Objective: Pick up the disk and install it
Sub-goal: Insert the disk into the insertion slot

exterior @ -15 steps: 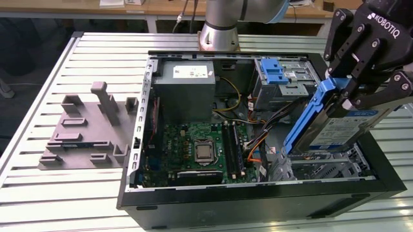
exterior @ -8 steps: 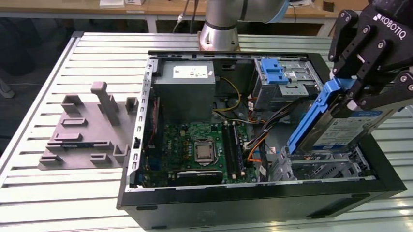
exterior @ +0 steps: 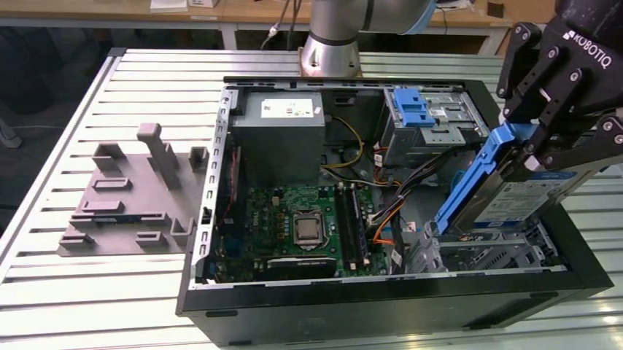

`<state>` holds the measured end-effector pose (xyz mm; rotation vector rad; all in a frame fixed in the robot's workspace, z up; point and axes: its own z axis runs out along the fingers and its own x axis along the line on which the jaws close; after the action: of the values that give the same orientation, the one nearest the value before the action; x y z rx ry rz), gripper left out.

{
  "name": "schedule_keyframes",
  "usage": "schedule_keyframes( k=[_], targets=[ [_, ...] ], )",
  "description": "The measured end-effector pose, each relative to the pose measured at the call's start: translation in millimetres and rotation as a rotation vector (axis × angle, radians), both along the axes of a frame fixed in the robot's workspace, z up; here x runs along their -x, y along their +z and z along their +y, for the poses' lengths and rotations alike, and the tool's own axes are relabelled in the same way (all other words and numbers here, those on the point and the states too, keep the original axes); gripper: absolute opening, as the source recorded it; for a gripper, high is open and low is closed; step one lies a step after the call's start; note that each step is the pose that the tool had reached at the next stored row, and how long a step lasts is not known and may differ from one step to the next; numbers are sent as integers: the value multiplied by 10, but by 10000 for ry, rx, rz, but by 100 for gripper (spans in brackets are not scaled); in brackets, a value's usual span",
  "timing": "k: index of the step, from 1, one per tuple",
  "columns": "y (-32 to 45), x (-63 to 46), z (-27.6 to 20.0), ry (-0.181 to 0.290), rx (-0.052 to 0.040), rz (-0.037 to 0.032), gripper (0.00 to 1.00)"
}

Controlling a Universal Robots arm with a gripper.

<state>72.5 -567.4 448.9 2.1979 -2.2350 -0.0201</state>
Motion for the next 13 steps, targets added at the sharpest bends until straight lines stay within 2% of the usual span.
schedule_keyframes(
  k=[1, 2, 13],
  targets=[
    [-6, -3, 1, 0, 1, 0, 36],
    [-49, -7, 2, 0, 0, -1, 36],
    [-127, -7, 2, 0, -2, -4, 36]
  ],
)
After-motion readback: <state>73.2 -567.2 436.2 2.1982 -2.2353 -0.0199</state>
